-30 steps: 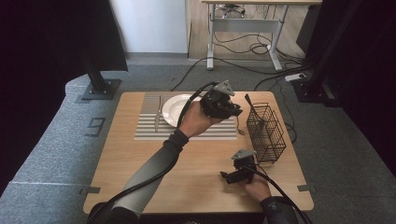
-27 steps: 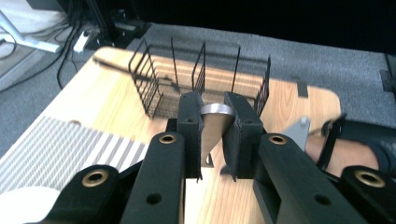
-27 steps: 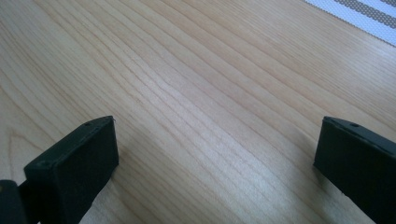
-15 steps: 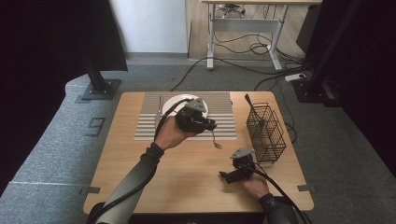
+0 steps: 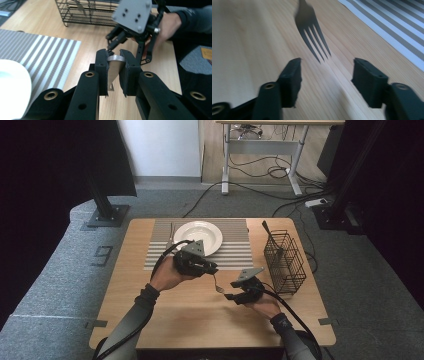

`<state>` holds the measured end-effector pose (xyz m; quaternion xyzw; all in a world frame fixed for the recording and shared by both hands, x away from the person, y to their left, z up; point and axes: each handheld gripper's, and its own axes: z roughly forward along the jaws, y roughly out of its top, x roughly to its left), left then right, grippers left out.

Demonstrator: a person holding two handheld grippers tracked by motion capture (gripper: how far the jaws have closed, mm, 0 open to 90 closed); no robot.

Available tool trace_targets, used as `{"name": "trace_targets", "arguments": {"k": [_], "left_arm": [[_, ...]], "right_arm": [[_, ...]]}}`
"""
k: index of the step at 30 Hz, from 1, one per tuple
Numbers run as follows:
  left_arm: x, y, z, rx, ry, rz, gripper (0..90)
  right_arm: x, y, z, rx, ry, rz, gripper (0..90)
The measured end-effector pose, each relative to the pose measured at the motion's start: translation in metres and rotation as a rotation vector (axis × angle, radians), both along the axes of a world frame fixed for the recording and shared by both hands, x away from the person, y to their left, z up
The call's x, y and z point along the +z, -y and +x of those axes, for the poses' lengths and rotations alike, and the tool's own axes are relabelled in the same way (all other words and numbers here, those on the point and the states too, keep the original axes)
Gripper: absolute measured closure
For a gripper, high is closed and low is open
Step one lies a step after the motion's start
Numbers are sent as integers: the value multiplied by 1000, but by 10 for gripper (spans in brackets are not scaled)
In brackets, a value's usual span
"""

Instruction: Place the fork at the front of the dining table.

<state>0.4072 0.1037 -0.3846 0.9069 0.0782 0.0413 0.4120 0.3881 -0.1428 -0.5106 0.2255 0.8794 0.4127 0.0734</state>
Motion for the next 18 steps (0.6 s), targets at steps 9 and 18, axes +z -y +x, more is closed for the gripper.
{"name": "trace_targets", "arguments": {"k": [9,18], "left_arm": [[-8,-3,-4,-66,-16,1,775],[-8,-4,-7,-94,-20,-16,775]], "right_arm": [[31,-26,4,183,14,60,648],[36,-37,-2,256,97,24,835]]}}
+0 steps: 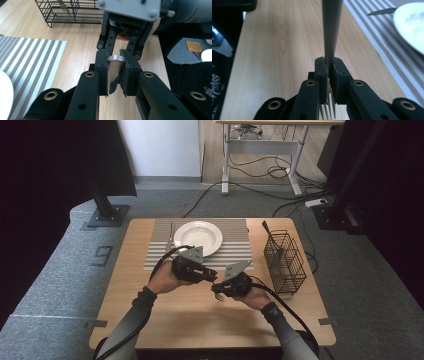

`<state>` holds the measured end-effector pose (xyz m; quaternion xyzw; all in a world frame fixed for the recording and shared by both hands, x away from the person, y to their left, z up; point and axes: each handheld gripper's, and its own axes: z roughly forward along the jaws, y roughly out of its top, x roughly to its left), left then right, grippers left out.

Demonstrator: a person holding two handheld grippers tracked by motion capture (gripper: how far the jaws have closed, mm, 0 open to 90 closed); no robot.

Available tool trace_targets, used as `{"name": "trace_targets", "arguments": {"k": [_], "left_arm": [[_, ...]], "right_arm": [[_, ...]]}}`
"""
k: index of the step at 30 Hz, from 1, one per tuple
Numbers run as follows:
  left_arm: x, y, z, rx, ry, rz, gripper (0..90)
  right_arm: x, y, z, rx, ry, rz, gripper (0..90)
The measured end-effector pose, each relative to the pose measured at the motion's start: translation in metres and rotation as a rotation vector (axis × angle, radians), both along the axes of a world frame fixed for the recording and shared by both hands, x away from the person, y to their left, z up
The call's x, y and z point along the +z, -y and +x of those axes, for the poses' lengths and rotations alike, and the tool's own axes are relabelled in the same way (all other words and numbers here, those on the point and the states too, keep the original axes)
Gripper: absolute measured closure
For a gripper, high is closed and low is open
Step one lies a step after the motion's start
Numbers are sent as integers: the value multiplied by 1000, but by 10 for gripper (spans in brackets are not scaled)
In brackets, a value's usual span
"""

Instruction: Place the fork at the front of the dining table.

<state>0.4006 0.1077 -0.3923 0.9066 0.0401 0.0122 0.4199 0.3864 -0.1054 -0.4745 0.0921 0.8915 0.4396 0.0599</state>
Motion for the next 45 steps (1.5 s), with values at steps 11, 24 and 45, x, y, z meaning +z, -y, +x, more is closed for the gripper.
{"name": "trace_targets", "arguments": {"k": [11,24,45], "left_arm": [[-12,-13,-5,215,68,-104,304],[-70,-45,-35,447,101,-76,17],[-149,-61,-55,572,26,66,0]], "right_arm": [[1,2,-2,-92,6,1,840],[1,11,13,-245,-23,-29,840],[14,20,67,-500,-35,-95,840]]}}
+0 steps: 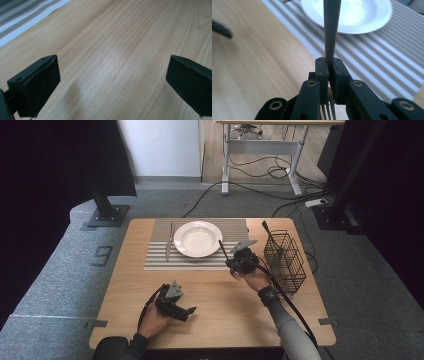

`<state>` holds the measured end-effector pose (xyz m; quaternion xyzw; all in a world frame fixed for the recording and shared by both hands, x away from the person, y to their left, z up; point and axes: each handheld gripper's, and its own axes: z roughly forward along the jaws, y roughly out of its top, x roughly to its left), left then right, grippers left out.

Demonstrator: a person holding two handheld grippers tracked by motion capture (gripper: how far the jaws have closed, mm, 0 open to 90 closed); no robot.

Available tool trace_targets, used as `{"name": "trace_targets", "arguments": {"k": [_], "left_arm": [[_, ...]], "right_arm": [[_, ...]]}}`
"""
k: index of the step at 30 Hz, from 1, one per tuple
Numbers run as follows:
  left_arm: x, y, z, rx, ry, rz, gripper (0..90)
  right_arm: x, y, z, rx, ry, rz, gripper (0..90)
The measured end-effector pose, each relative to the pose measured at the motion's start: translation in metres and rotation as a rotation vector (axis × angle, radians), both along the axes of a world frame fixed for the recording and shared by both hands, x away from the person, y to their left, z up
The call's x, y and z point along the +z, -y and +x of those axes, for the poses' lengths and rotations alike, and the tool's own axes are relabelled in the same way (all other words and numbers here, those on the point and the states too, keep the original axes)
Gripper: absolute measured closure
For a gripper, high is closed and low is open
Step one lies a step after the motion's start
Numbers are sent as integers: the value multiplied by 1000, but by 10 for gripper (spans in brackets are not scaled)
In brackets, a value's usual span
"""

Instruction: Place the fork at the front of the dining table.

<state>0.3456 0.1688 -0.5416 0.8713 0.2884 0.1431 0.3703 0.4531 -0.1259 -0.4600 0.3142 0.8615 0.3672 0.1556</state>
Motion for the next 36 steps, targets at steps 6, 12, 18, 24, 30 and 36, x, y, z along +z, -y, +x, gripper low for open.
{"name": "trace_targets", "arguments": {"k": [6,12,18,24,30,36], "left_arm": [[-4,0,0,11,-16,12,0],[-6,5,0,-5,-24,65,0],[-7,6,1,-10,-35,73,0],[-7,6,2,-17,-48,69,0],[-7,6,2,-25,-58,69,0],[-7,6,3,-30,-69,65,0]], "right_arm": [[9,-3,22,-60,2,-24,840],[13,-7,47,-117,-4,-47,840],[6,-8,76,-183,-21,-71,840],[-3,-5,101,-258,-48,-107,841],[-20,-4,122,-319,-80,-142,843],[-39,-3,135,-348,-117,-170,844]]}}
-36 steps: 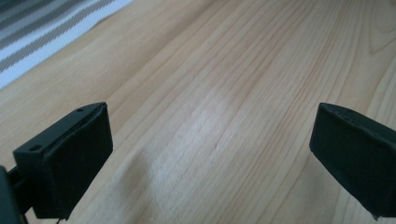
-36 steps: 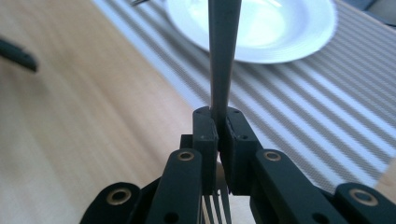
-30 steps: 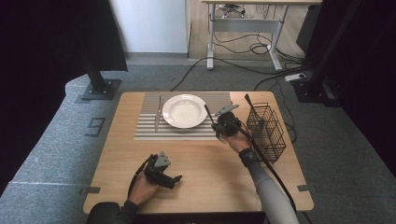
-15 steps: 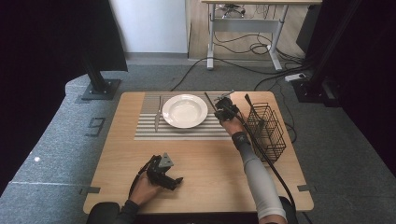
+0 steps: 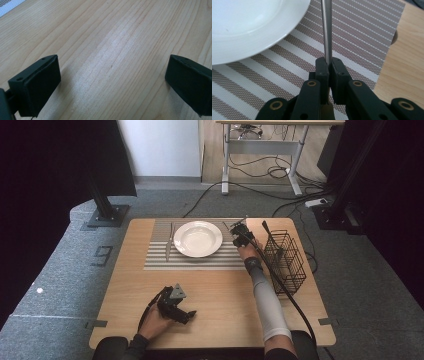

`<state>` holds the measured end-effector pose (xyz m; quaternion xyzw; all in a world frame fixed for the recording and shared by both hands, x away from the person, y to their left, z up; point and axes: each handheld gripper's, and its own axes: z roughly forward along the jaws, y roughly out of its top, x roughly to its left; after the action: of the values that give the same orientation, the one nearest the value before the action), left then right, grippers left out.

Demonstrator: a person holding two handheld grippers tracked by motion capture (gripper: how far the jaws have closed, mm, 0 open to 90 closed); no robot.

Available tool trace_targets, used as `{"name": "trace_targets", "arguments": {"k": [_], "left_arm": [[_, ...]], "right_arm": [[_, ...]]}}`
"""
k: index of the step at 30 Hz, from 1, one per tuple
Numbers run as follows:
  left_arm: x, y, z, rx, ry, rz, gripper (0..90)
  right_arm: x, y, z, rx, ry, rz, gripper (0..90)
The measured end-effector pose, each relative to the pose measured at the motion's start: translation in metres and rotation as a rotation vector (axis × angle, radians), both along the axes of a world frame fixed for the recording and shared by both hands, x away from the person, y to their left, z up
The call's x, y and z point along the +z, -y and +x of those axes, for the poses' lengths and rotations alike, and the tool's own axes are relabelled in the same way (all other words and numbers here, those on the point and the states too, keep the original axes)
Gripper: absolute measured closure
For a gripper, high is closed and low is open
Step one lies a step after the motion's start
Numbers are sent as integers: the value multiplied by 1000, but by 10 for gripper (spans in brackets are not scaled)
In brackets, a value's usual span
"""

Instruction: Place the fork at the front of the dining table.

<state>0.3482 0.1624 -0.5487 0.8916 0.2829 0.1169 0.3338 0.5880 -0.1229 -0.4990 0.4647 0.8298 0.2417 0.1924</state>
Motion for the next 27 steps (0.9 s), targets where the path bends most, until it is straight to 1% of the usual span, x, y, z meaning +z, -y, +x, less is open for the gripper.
{"name": "trace_targets", "arguments": {"k": [2,4,5,7,9,11,18,19,24,26,27], "left_arm": [[0,0,0,-4,-3,-1,1],[0,0,0,-5,-4,-2,2],[0,1,0,-8,-7,-4,3],[0,1,0,-9,-8,-4,4],[0,1,0,-11,-9,-5,5],[0,1,0,-13,-15,-6,5],[0,1,0,-15,-17,-6,5],[0,1,0,-15,-18,-6,5],[0,1,0,-16,-18,-6,5],[0,1,0,-16,-18,-6,5],[0,1,0,-16,-18,-6,5]], "right_arm": [[-9,1,4,-8,-10,-12,844],[-11,1,5,-9,-14,-14,844],[-17,2,8,-16,-22,-21,844],[-19,2,8,-19,-26,-26,844],[-24,3,10,-29,-38,-20,842],[-26,4,10,-31,-39,-15,842],[-26,6,11,-39,-48,9,840],[-26,7,12,-40,-57,17,833],[-26,8,12,-42,-55,18,829],[-25,8,10,-38,-60,22,790],[-25,8,10,-38,-60,22,790]]}}
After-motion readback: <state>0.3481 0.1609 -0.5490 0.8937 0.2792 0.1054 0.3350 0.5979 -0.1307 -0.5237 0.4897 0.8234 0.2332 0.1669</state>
